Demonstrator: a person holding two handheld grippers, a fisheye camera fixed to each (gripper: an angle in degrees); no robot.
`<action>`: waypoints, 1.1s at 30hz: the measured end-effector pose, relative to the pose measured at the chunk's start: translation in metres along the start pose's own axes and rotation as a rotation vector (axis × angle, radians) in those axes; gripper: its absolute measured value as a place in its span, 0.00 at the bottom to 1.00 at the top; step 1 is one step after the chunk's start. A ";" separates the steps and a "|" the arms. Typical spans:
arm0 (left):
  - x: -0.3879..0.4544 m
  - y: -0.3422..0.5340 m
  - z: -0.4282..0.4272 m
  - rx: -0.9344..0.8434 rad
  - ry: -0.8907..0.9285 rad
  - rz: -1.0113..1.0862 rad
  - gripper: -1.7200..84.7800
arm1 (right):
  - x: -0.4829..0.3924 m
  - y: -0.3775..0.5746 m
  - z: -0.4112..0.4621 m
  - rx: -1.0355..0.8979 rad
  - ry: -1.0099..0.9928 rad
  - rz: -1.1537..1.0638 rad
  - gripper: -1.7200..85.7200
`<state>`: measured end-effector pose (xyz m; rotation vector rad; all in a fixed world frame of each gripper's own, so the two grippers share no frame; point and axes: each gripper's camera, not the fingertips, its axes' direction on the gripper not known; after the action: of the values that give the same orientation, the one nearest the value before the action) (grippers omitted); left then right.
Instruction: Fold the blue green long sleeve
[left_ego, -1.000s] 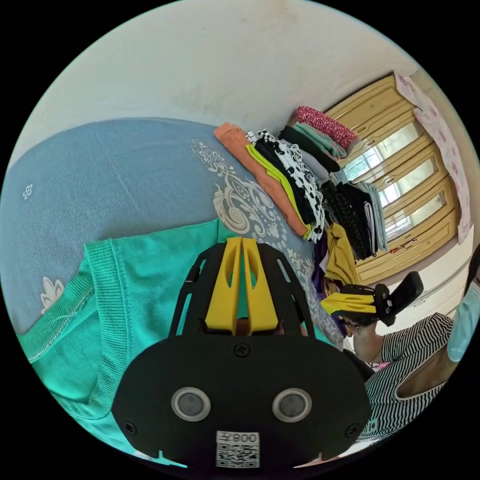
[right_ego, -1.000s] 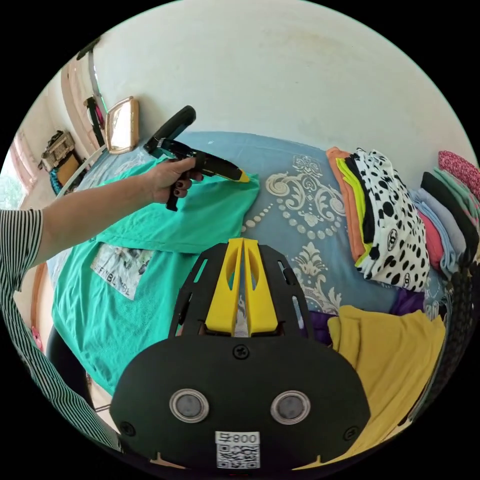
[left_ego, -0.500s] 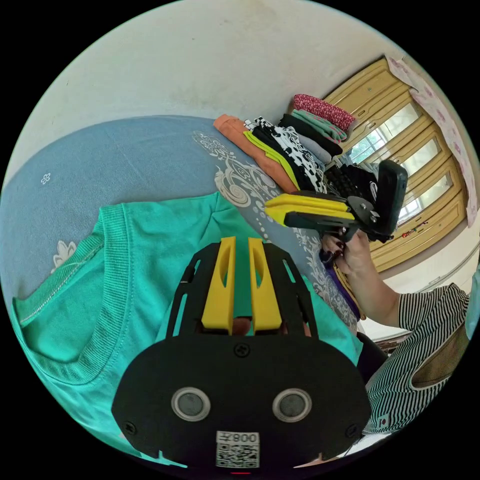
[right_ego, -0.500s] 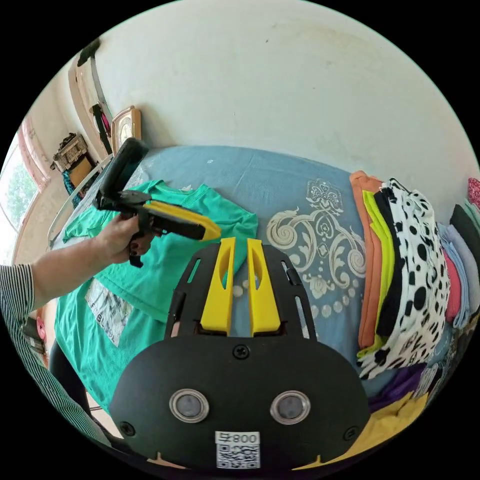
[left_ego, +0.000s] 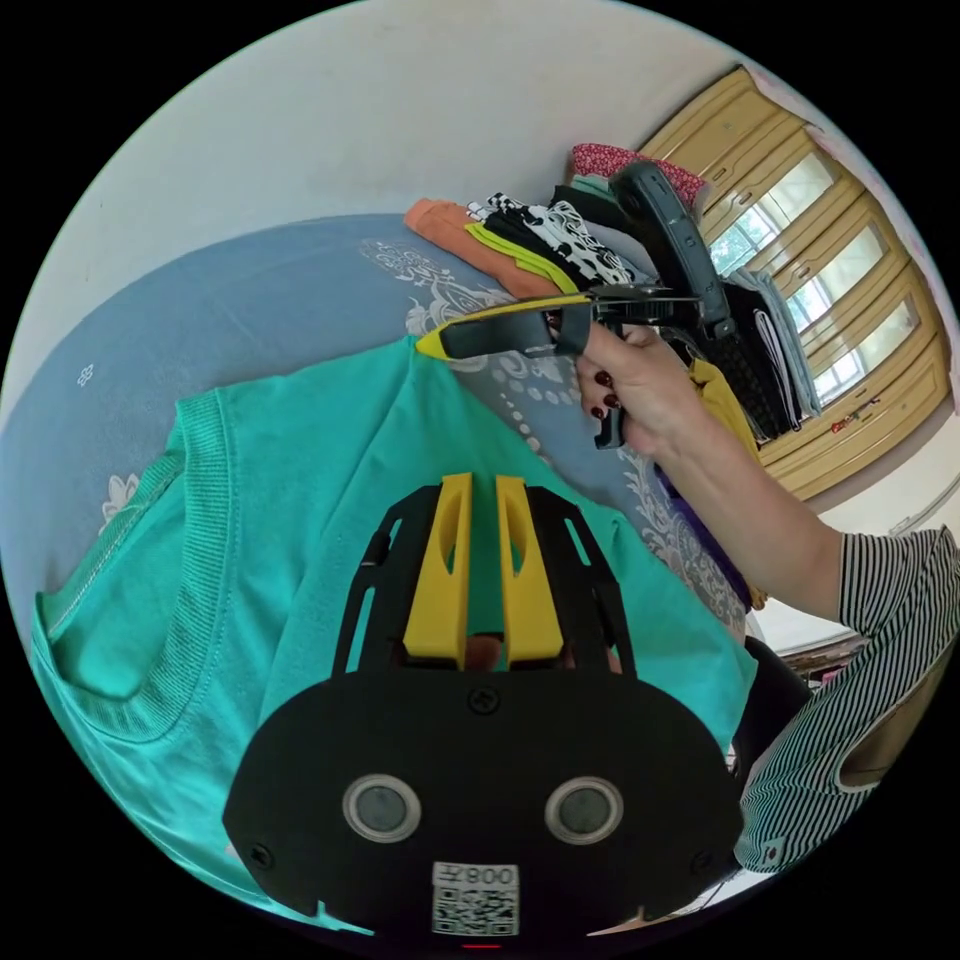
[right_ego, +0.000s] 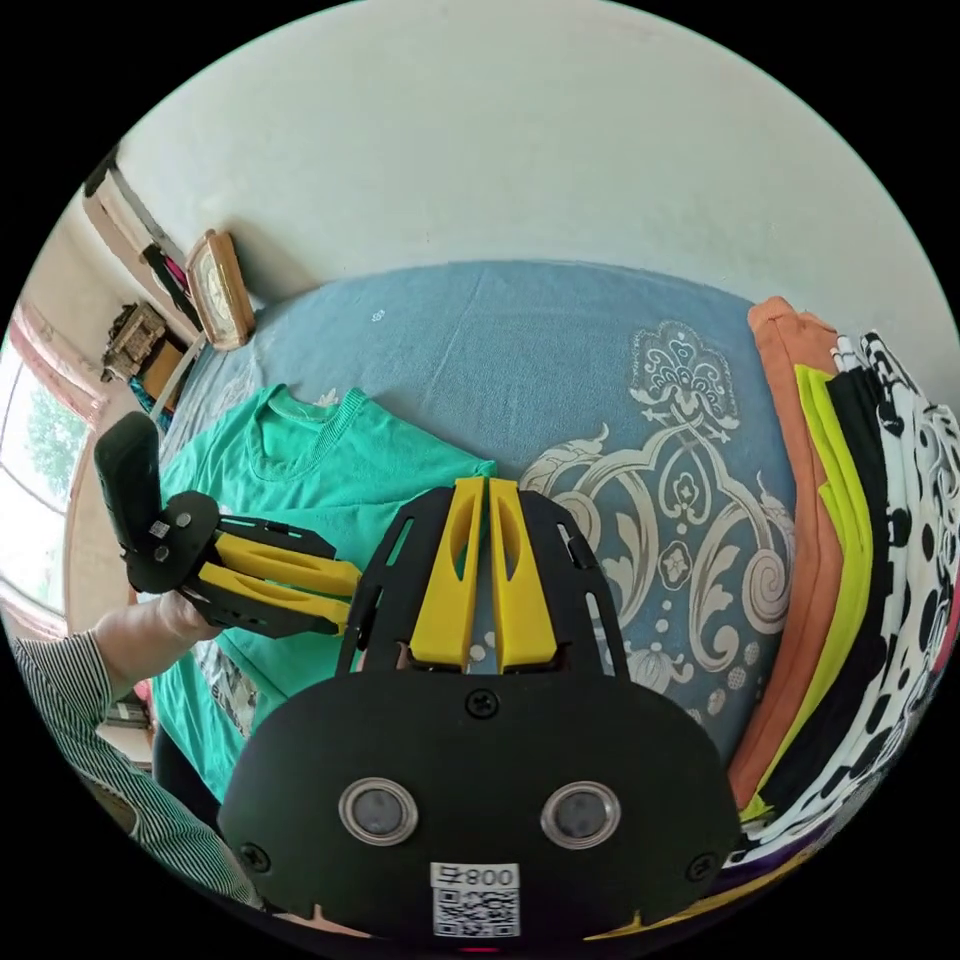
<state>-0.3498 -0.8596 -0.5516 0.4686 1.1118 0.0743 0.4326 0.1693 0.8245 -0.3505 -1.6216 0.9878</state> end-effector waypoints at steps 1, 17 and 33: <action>0.002 0.004 -0.005 -0.007 0.000 -0.003 0.07 | 0.008 0.000 0.002 -0.006 -0.020 0.029 0.03; 0.044 0.146 -0.138 -0.045 -0.036 -0.109 0.05 | -0.098 0.146 -0.014 -0.058 0.090 -0.173 0.02; 0.044 0.396 -0.362 0.129 -0.181 -0.594 0.02 | -0.122 0.157 0.065 -0.126 0.096 -0.124 0.02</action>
<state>-0.5785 -0.3722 -0.5602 0.2380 1.0415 -0.5525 0.3678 0.1533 0.6266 -0.3722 -1.6019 0.7667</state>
